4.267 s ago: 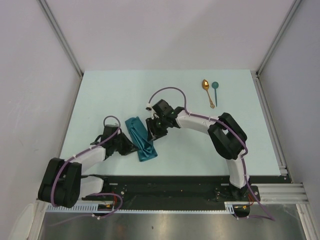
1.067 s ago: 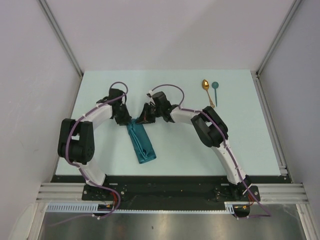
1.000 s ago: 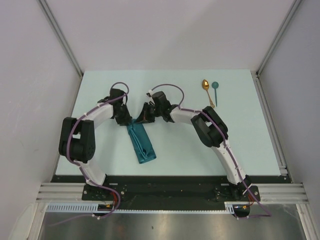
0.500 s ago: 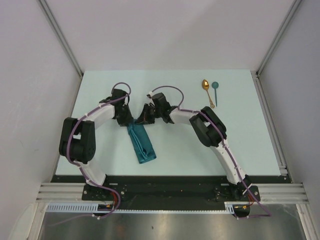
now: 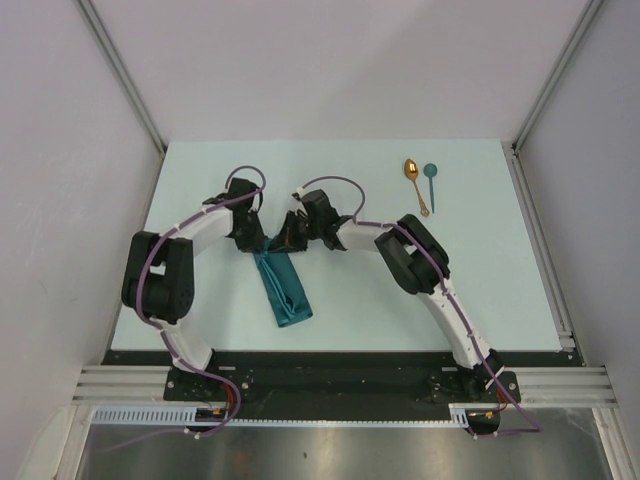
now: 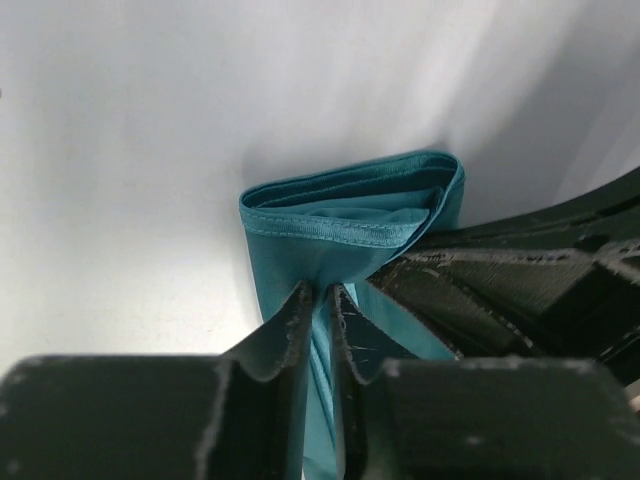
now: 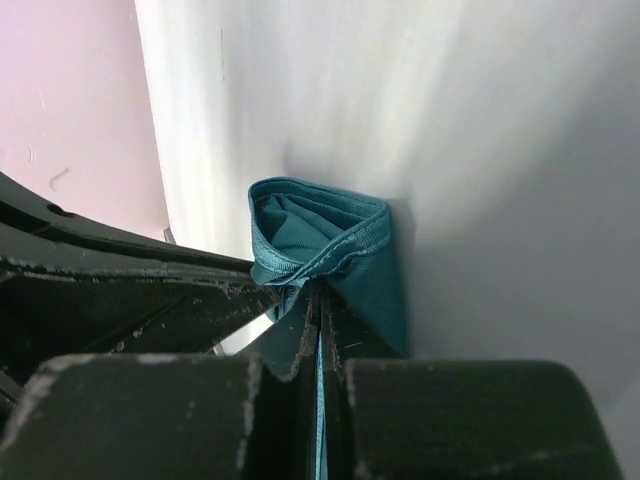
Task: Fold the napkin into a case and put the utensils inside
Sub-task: Smooth out the smaller rectangle-folded napkin at the center of the board, then pick up the smaller rectangle-folded napkin from the center of the board.
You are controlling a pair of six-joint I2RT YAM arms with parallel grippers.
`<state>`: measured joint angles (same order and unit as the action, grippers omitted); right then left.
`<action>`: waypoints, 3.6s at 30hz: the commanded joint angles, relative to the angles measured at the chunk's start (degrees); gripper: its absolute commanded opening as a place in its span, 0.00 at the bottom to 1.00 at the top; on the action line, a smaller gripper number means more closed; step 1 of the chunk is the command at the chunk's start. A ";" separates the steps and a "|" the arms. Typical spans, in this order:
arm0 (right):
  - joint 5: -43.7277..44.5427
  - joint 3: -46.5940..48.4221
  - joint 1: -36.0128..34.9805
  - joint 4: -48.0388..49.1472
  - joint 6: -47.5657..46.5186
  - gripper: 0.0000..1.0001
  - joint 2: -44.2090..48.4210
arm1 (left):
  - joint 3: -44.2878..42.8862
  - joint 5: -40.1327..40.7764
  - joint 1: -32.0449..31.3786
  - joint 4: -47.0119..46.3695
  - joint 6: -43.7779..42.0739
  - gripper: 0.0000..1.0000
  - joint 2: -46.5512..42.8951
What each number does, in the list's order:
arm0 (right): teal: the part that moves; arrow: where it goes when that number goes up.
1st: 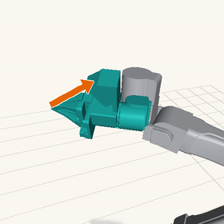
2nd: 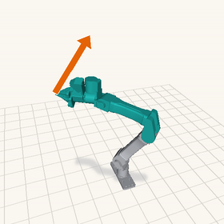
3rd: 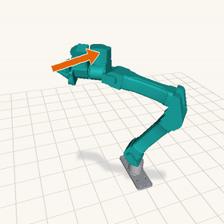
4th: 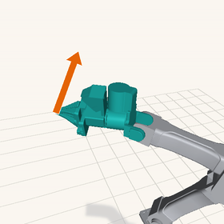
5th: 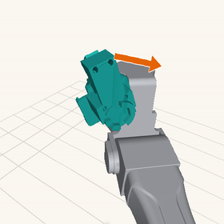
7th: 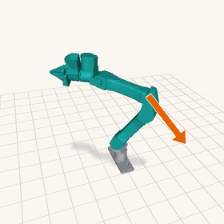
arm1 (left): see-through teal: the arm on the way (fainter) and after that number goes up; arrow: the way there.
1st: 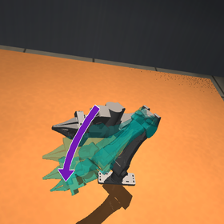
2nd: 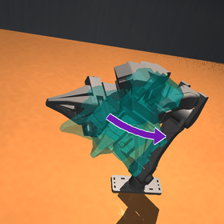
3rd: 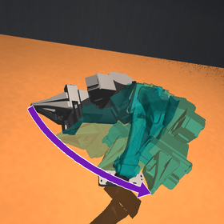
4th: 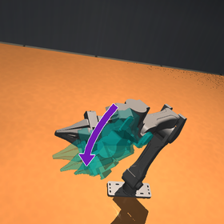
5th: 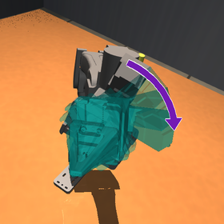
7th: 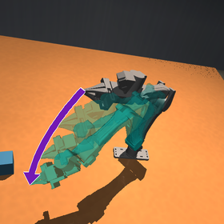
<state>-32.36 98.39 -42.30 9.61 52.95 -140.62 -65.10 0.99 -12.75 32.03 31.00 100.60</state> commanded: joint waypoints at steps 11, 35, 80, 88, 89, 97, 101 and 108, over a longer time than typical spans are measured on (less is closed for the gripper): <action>-0.68 8.57 -1.82 -0.11 1.28 0.00 -6.06 | -1.35 -4.59 -1.40 -4.51 2.30 0.00 -0.23; -6.58 -2.41 1.52 -0.29 -1.62 0.02 8.59 | 1.20 -5.30 -1.05 -6.63 5.91 0.07 -2.51; 40.88 27.47 -20.97 -62.34 -33.88 0.75 1.14 | 17.73 -9.34 9.94 1.10 2.57 0.42 -47.16; 45.28 31.68 -23.09 -65.06 -31.42 0.69 -2.11 | 16.94 -9.43 10.03 1.81 2.39 0.42 -47.33; 45.02 31.78 -23.09 -65.15 -31.33 0.68 -2.29 | 17.02 -9.43 9.94 1.72 2.39 0.42 -47.42; 47.30 31.51 -23.96 -65.60 -30.19 0.51 -3.52 | 17.20 -8.56 10.03 2.42 2.39 0.42 -47.86; 48.44 31.16 -24.40 -64.81 -29.57 0.35 -3.70 | 16.50 -7.59 9.94 2.86 2.04 0.42 -47.86; 47.49 26.78 -24.23 -59.45 -30.53 0.05 4.01 | 15.18 -5.91 11.43 4.44 1.34 0.43 -47.95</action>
<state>15.44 127.85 -64.55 -54.24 22.39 -142.37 -46.83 -5.30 -2.59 38.15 32.91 53.58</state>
